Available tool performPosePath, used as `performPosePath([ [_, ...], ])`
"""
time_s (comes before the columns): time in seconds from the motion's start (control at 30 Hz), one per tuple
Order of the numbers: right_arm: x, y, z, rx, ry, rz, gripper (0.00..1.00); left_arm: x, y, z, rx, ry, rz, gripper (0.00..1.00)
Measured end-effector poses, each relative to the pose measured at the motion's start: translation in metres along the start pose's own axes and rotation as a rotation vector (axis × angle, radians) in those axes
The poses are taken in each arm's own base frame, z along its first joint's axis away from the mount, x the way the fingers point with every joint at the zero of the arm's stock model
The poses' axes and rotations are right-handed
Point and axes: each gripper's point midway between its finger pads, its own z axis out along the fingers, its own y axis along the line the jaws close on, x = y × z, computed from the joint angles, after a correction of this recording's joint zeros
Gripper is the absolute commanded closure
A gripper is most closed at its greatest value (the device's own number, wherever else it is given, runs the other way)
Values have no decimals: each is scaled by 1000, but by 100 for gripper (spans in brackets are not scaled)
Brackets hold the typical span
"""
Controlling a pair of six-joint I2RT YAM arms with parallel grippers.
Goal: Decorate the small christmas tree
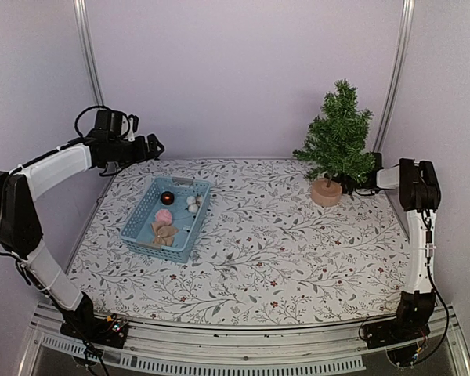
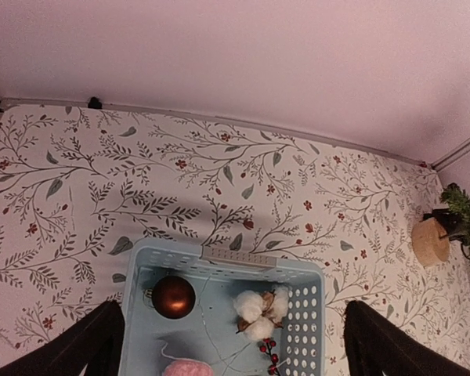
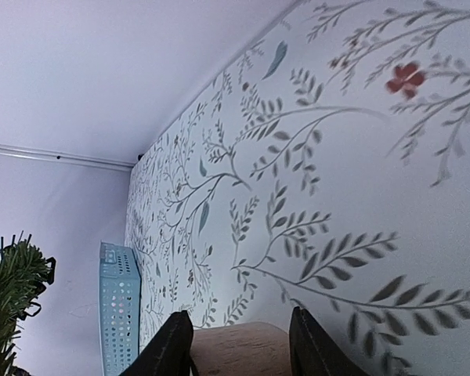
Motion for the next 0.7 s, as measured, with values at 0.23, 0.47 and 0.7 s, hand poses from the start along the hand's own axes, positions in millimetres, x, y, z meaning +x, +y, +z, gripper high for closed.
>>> performPosePath([
  [0.23, 53, 38, 40, -29, 69, 1, 56, 24, 7, 5, -2, 51, -29, 1],
  [0.47, 105, 76, 80, -66, 140, -4, 56, 30, 7, -1, 0, 54, -42, 1],
  [0.7, 142, 99, 100, -87, 183, 17, 56, 36, 6, -9, 12, 56, -38, 1],
])
